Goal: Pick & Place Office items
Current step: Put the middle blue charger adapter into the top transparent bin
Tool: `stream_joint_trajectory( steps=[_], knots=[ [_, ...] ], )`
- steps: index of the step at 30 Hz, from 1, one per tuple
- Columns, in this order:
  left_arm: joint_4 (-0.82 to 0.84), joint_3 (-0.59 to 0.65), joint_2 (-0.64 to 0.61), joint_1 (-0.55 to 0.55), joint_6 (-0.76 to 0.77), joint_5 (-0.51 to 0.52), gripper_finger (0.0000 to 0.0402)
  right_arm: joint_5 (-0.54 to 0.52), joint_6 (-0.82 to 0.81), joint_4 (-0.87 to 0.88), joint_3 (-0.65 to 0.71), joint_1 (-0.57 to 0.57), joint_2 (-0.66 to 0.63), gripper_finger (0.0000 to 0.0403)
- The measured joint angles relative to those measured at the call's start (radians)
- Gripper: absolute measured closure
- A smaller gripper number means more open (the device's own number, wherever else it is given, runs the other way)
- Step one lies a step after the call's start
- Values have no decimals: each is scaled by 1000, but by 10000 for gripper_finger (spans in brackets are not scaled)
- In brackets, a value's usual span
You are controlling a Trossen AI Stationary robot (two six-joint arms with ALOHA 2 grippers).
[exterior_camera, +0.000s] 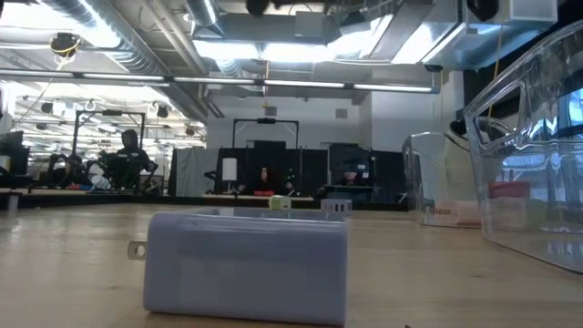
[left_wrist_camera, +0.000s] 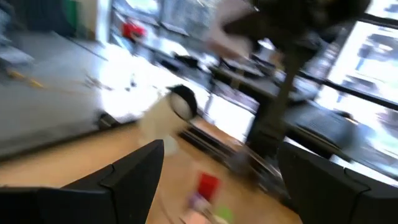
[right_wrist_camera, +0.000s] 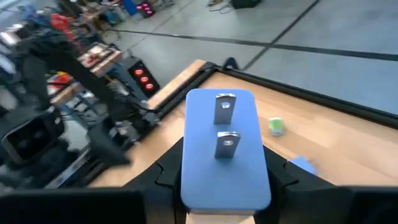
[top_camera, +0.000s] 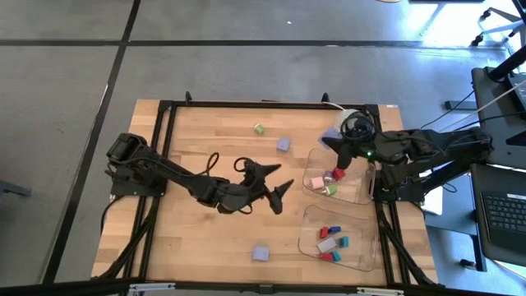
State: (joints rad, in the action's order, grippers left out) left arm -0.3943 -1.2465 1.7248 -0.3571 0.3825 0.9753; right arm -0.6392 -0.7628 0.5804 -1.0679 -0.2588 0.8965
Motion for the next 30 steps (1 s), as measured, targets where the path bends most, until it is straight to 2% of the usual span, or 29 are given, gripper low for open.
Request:
stream_joint_trajectory(
  steps=[4,8,14,22,30],
  knots=[
    [91,0,0,15,144,-168,91,-24,-46,115,0,0,-9,278],
    [175,0,0,25,242,-246,91,25,-153,301,0,0,10,279],
    [235,0,0,26,286,-254,91,124,-309,529,0,-30,87,282],
    [264,0,0,26,286,-255,91,188,-356,577,0,-92,259,281],
    [274,0,0,25,288,-270,91,222,-358,692,0,-90,448,280]
  ],
)
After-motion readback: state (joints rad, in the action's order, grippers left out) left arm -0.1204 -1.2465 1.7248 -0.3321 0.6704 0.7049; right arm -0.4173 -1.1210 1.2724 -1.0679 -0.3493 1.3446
